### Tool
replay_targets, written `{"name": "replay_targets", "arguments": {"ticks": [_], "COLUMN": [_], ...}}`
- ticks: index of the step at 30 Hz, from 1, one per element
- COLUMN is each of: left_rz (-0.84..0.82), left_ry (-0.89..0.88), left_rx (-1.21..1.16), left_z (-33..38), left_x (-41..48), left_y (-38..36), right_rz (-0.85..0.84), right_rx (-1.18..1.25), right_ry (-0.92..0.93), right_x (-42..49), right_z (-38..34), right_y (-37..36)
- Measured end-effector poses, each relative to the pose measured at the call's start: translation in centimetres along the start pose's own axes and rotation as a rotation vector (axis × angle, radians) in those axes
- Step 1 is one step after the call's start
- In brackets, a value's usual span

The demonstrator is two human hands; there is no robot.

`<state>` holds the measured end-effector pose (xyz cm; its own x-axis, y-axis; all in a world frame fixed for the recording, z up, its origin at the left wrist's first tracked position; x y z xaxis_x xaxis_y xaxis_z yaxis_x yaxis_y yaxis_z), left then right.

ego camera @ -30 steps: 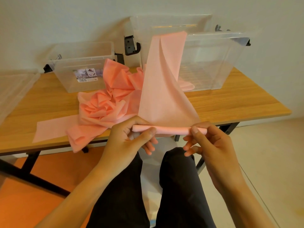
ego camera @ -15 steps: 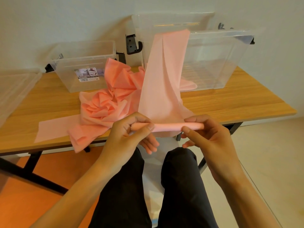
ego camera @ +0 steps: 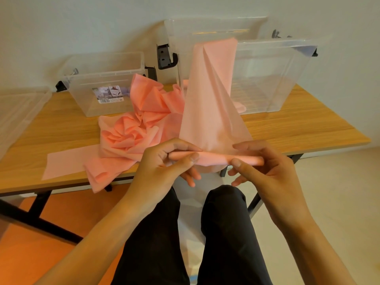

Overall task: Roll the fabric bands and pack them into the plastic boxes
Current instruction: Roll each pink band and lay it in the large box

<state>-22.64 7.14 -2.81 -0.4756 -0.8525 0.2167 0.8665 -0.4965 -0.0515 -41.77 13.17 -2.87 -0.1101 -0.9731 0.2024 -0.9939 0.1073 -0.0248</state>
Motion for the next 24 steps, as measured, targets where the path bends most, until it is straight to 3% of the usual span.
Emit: {"name": "replay_targets", "arguments": {"ticks": [9,16,24], "left_rz": [-0.078,-0.025,0.006], "left_ry": [-0.085,-0.086,-0.101], "left_rx": [0.118,0.162,0.147], "left_z": [1.4,1.6,1.9], "left_x": [0.1,0.4,0.6], "left_y": [-0.5,-0.2,0.2], "right_rz": [0.077,0.017,0.025], "right_rx": [-0.035,0.050,-0.046], "right_ry": [0.053,0.061,0.080], "right_x": [0.3,0.9,1.2], "right_z": [-0.6,-0.8,-1.1], "right_y": [0.9,0.7,0.9]}}
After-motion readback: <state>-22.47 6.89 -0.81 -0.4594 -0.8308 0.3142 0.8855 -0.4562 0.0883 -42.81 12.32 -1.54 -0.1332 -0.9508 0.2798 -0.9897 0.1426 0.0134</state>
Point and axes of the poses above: each hand's wrist, its own x-axis towards the middle knuckle, its own y-axis out of the back of the hand, z = x × y, the point moved 8 cm from there along x, towards the middle knuckle, and after that the axes turned 6 degrees about -z, right-handed, at the moved point
